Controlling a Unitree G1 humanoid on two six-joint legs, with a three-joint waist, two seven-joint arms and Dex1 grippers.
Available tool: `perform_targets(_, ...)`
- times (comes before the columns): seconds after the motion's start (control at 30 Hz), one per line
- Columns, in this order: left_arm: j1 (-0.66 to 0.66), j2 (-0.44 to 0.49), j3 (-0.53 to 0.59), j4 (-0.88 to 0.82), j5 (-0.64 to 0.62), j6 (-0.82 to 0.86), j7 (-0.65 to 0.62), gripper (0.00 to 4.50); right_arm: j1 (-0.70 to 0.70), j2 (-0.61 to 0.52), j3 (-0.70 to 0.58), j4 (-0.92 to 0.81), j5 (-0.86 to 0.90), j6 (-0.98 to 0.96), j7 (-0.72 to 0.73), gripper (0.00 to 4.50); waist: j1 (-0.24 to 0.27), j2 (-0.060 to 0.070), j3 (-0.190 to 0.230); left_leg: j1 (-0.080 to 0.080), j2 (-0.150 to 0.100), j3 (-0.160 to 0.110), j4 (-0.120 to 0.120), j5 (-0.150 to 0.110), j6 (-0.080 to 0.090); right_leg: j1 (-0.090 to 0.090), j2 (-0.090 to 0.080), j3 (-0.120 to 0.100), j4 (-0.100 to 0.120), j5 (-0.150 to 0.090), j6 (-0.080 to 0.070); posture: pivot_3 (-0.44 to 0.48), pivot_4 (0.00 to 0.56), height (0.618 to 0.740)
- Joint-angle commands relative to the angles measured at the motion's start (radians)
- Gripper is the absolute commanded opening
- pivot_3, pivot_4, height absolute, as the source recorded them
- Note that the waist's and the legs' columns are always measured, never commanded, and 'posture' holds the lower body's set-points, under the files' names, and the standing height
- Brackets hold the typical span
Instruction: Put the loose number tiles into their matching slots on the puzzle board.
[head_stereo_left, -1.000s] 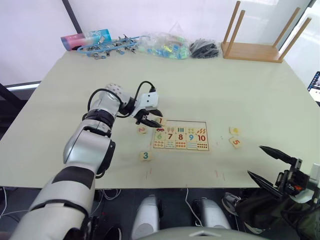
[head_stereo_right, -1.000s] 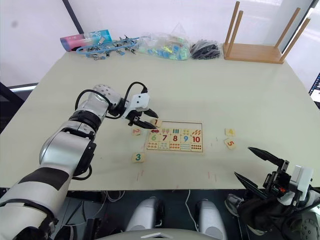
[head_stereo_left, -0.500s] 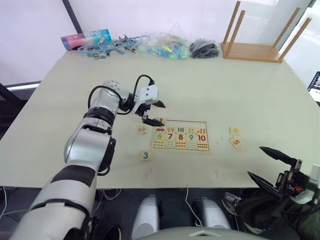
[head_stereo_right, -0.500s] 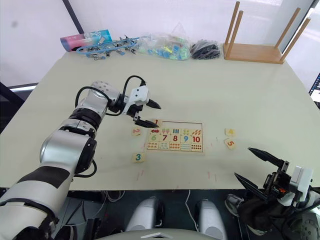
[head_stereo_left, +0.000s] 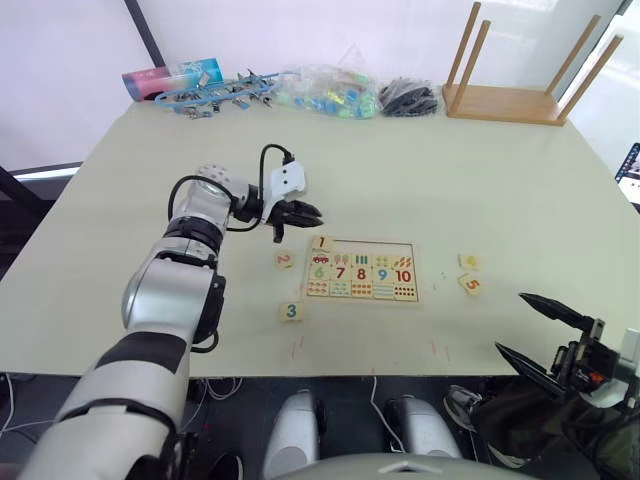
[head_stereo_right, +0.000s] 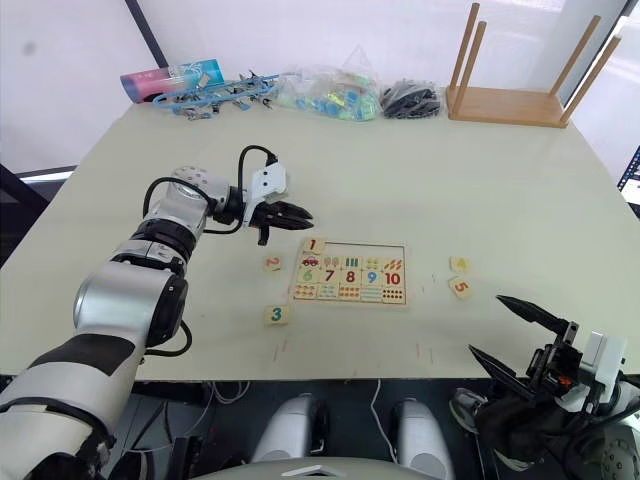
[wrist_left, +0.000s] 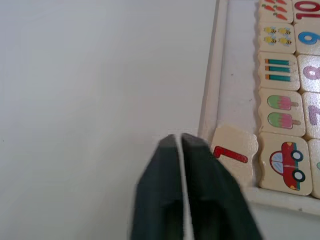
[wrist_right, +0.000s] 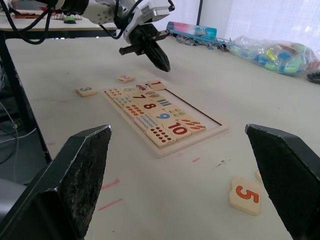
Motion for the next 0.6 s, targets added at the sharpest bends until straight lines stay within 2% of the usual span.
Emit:
perform_targets(0.03, -0.006, 0.008, 0.016, -0.005, 0.006, -0.016, 0.014, 0.03, 0.005, -0.005, -0.024, -0.02, 0.012, -0.009, -0.005, 4.5, 0.0, 0.0, 0.0, 0.0, 0.0, 0.0, 0.0, 0.0, 0.0, 0.0, 0.0, 0.0, 0.0, 0.0, 0.0, 0.0, 0.15, 0.738)
perform_targets(0.6, 0.009, -0.016, -0.006, 0.003, 0.077, -0.057, 0.09, 0.03, 0.004, -0.004, -0.028, -0.009, 0.015, -0.016, 0.001, 4.5, 0.0, 0.0, 0.0, 0.0, 0.0, 0.0, 0.0, 0.0, 0.0, 0.0, 0.0, 0.0, 0.0, 0.001, 0.002, 0.0, 0.15, 0.738)
